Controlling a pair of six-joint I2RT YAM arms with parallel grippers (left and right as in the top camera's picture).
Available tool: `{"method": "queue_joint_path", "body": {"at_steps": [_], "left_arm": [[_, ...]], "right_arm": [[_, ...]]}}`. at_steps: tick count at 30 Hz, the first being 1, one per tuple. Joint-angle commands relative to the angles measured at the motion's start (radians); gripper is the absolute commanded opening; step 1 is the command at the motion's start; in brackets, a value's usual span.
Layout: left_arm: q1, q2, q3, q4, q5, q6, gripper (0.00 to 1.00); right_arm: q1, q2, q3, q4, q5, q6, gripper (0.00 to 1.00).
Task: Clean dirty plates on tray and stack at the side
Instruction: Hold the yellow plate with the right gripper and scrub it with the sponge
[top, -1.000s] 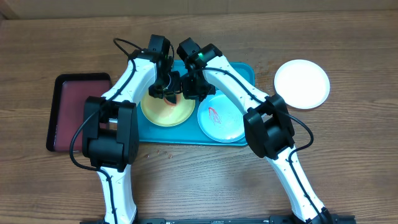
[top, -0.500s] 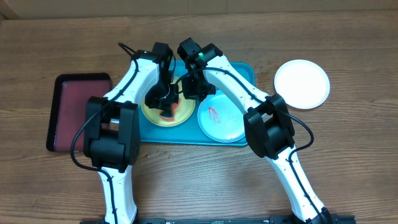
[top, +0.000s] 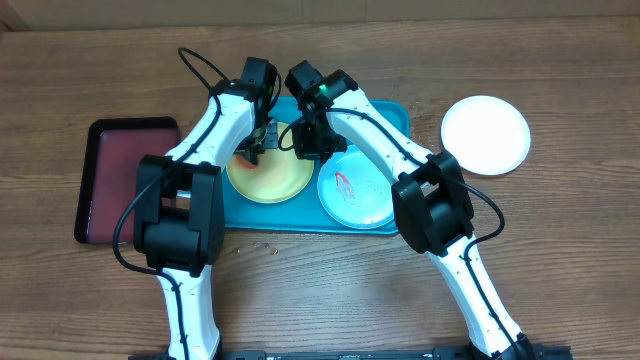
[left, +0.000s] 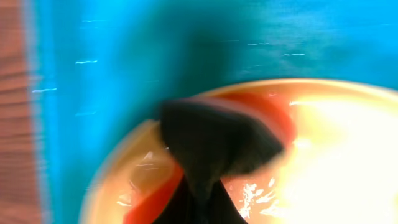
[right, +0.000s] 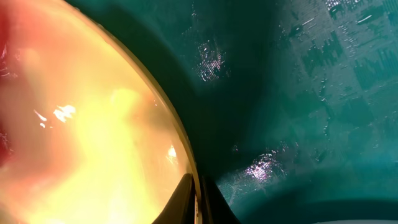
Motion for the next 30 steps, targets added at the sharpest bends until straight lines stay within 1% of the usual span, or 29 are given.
{"method": "queue_joint_path", "body": {"at_steps": [1,3,5,9,12,14,15,19,22,24,25,27,30], "left_arm": [[-0.003,0.014,0.009,0.031,0.383,-0.018,0.04],[-0.008,0.014,0.009,0.03,0.491,-0.018,0.04],[-0.013,0.014,0.009,0.01,0.544,-0.018,0.04],[-0.014,0.014,0.009,-0.068,0.515,0.013,0.04],[-0.008,0.014,0.009,-0.143,0.379,0.023,0.04],[-0.002,0.014,0.009,-0.184,0.232,0.023,0.04],[0.002,0.014,0.009,-0.206,0.119,0.019,0.04],[0.011,0.014,0.009,-0.217,-0.134,0.018,0.04],[0.013,0.014,0.014,-0.214,-0.307,-0.027,0.04],[0.013,0.014,0.025,-0.214,-0.374,-0.046,0.04],[0.013,0.014,0.033,-0.215,-0.381,-0.056,0.04],[0.013,0.014,0.059,-0.219,-0.344,-0.079,0.04],[0.013,0.014,0.114,-0.22,-0.195,-0.082,0.04]], "right_arm": [[-0.01,0.042,-0.018,0.003,0.09,0.004,0.04],[-0.01,0.042,-0.018,0.007,0.079,0.004,0.04],[-0.01,0.042,-0.018,0.008,0.072,0.004,0.04],[-0.01,0.042,-0.018,0.005,0.072,0.004,0.04],[-0.01,0.042,-0.018,0.003,0.072,0.004,0.04],[-0.01,0.042,-0.018,0.003,0.072,0.004,0.04],[-0.01,0.042,-0.018,0.003,0.072,0.004,0.04],[-0.01,0.042,-0.018,0.003,0.072,0.004,0.04],[-0.01,0.042,-0.018,0.003,0.072,0.004,0.04],[-0.01,0.042,-0.018,0.004,0.072,0.004,0.04],[-0.01,0.042,-0.018,0.005,0.072,0.004,0.04],[-0.01,0.042,-0.018,0.008,0.072,0.004,0.04],[-0.01,0.042,-0.018,0.011,0.072,0.004,0.04]]}}
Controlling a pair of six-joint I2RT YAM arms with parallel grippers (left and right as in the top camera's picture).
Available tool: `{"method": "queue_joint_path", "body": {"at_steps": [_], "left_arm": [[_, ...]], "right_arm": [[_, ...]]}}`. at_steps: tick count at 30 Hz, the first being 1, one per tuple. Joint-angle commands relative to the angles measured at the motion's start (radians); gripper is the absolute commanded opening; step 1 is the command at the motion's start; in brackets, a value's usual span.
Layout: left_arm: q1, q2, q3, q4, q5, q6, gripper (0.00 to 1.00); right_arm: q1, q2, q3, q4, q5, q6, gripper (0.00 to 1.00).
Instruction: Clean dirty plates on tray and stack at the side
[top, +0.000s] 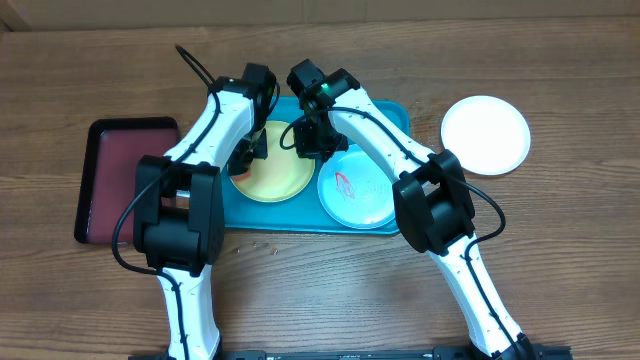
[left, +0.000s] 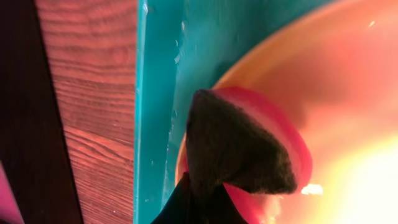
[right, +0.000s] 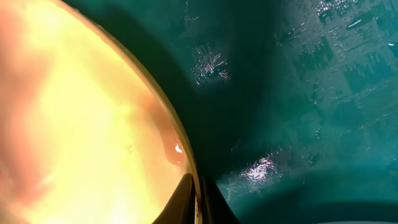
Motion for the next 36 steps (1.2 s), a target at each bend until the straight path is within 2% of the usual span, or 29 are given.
{"method": "queue_joint_path", "body": {"at_steps": [1,6,7,9,17,21,23,24,27,31,36], "left_arm": [[0.008,0.014,0.098,0.001,0.076,-0.039,0.04],[0.051,0.014,0.238,-0.029,0.445,-0.035,0.04],[0.084,0.013,0.303,-0.064,0.564,-0.035,0.04],[0.123,0.011,0.366,-0.113,0.612,-0.032,0.04],[0.274,-0.029,0.496,-0.327,0.592,0.045,0.04],[0.344,-0.033,0.496,-0.377,0.521,0.035,0.04],[0.381,-0.033,0.494,-0.393,0.516,0.035,0.04],[0.41,-0.033,0.494,-0.397,0.516,0.035,0.04],[0.457,-0.033,0.494,-0.387,0.516,0.035,0.04],[0.501,-0.033,0.49,-0.391,0.491,0.036,0.04],[0.529,-0.033,0.488,-0.396,0.457,0.036,0.04]], "right_arm": [[-0.003,0.042,-0.018,0.008,0.079,0.005,0.04],[-0.003,0.042,-0.018,0.015,0.079,0.005,0.04],[-0.003,0.042,-0.018,0.02,0.079,0.005,0.04],[-0.003,0.042,-0.018,0.027,0.079,0.005,0.04],[-0.003,0.038,0.03,0.041,0.106,-0.003,0.04],[0.022,0.011,0.108,-0.005,0.225,-0.069,0.04],[0.049,-0.01,0.145,-0.032,0.341,-0.103,0.04],[0.083,-0.032,0.179,-0.057,0.483,-0.109,0.04],[0.15,-0.064,0.223,-0.079,0.733,-0.128,0.04],[0.244,-0.093,0.245,-0.081,0.98,-0.343,0.04],[0.331,-0.095,0.245,-0.063,1.276,-0.406,0.04]]}}
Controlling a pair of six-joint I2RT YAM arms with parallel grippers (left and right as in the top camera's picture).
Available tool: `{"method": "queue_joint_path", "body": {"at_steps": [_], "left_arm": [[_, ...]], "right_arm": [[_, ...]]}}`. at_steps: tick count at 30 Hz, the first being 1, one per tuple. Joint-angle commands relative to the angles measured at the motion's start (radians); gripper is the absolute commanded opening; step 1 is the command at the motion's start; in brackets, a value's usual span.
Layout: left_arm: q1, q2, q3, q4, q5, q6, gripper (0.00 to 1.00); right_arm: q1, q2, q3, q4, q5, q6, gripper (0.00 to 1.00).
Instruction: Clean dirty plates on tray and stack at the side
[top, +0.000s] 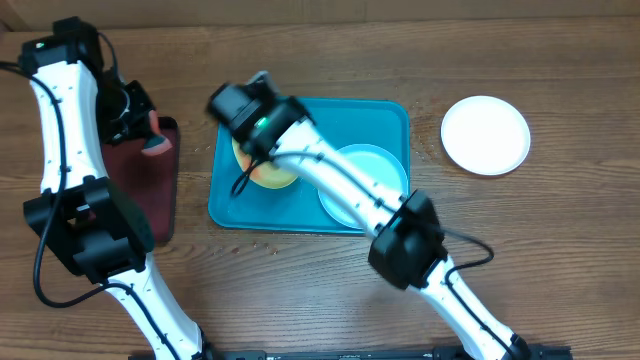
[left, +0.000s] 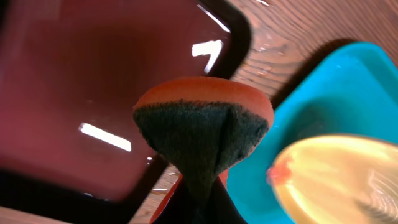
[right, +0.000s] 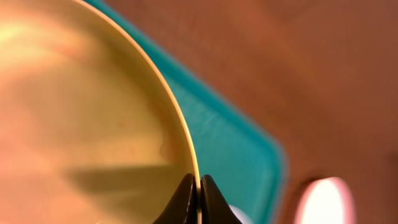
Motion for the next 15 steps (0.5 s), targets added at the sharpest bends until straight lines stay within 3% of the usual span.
{"method": "queue_joint_path", "body": {"at_steps": [1,8,15], "left_arm": [[0.011,-0.035,0.019,-0.009,-0.035,0.016,0.04],[0.026,-0.035,0.018,-0.016,-0.037,0.016,0.04],[0.025,-0.035,0.018,-0.018,-0.037,0.016,0.04]], "right_arm": [[0.042,-0.044,0.024,0.005,0.37,-0.107,0.04],[0.076,-0.044,0.024,0.006,0.541,-0.323,0.04],[0.073,-0.044,0.024,0.058,0.656,-0.369,0.04]]}}
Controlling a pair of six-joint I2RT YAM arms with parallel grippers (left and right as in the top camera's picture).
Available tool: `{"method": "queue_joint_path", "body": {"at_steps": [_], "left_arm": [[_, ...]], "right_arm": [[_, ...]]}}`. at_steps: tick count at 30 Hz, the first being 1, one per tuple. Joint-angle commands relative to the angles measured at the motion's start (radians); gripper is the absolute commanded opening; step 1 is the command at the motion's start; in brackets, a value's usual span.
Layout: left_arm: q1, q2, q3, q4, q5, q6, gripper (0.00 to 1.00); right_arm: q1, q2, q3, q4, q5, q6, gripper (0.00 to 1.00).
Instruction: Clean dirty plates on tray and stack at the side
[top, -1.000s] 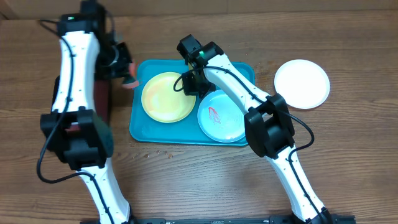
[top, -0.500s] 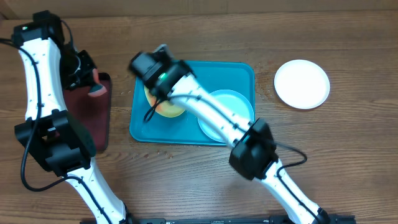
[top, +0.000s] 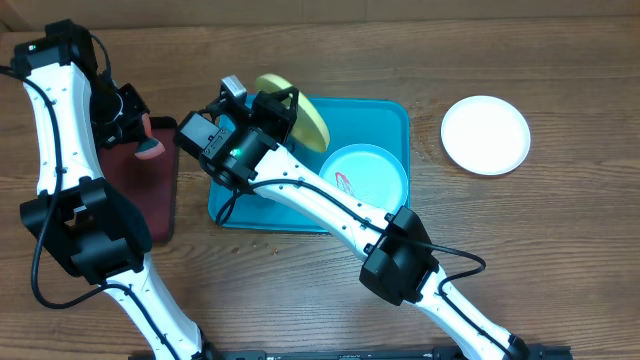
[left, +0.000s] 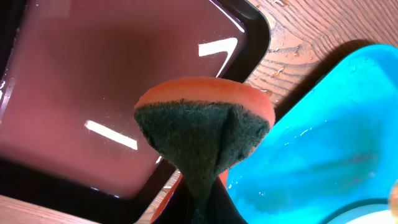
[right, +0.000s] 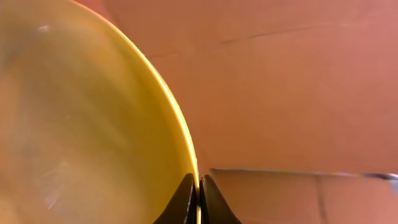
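Note:
My right gripper (right: 199, 182) is shut on the rim of the yellow plate (top: 298, 118), which it holds tilted on edge above the far left corner of the teal tray (top: 392, 118). In the right wrist view the yellow plate (right: 93, 124) fills the left side. A light blue plate (top: 366, 178) with a red smear lies flat in the teal tray. My left gripper (left: 200, 198) is shut on an orange and green sponge (left: 204, 124), which hangs over the right edge of the dark red tray (top: 128, 205).
A white plate (top: 485, 134) lies on the wooden table to the right of the teal tray. The dark red tray (left: 93, 87) lies left of the teal tray (left: 323, 143), with a strip of table between them. My right arm crosses above the teal tray.
The yellow plate has gone from low over the tray's left part to tilted on edge, higher, at the tray's far left corner. My left gripper and the sponge have barely moved.
First the sponge was pressed on a red stain on the yellow plate while my right gripper held its rim. Then the sponge was at the plate's left edge. Later the sponge was over the dark red tray and the plate was lifted; now it is held tilted.

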Motion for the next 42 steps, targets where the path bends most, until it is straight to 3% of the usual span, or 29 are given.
{"method": "queue_joint_path", "body": {"at_steps": [1,6,10,11,14,15,18,23,27,33,42], "left_arm": [[0.01,-0.035,0.018,-0.005,-0.013,0.015,0.05],[0.01,-0.035,0.018,-0.007,-0.014,0.016,0.04],[0.01,-0.035,0.018,-0.007,-0.013,0.015,0.04],[0.01,-0.035,0.018,-0.008,-0.012,0.015,0.04],[0.01,-0.035,0.018,-0.006,-0.011,0.007,0.04],[0.009,-0.035,0.018,-0.006,-0.011,0.003,0.04],[0.009,-0.035,0.018,-0.008,-0.011,0.001,0.04],[0.01,-0.035,0.016,-0.01,-0.014,0.001,0.04],[0.01,-0.035,0.014,-0.01,-0.014,0.001,0.04],[0.009,-0.035,0.014,0.0,-0.014,0.0,0.04],[0.009,-0.035,0.014,0.001,-0.014,0.001,0.04]], "right_arm": [[-0.005,-0.041,0.021,0.013,0.102,-0.044,0.04],[-0.019,-0.041,0.021,0.013,0.015,0.093,0.04],[-0.079,-0.041,0.02,-0.012,-0.375,0.117,0.04],[-0.09,-0.042,0.021,-0.035,-0.363,0.12,0.04],[-0.115,-0.077,0.039,-0.073,-0.141,0.303,0.04],[-0.13,-0.098,0.052,-0.063,-0.159,0.329,0.04],[-0.193,-0.146,0.084,-0.069,-0.448,0.326,0.04],[-0.426,-0.192,0.088,-0.111,-1.137,0.328,0.04],[-0.624,-0.191,0.083,-0.193,-1.447,0.328,0.04],[-0.928,-0.191,0.081,-0.423,-1.485,0.325,0.04],[-1.216,-0.194,-0.071,-0.423,-1.52,0.324,0.04]]}}
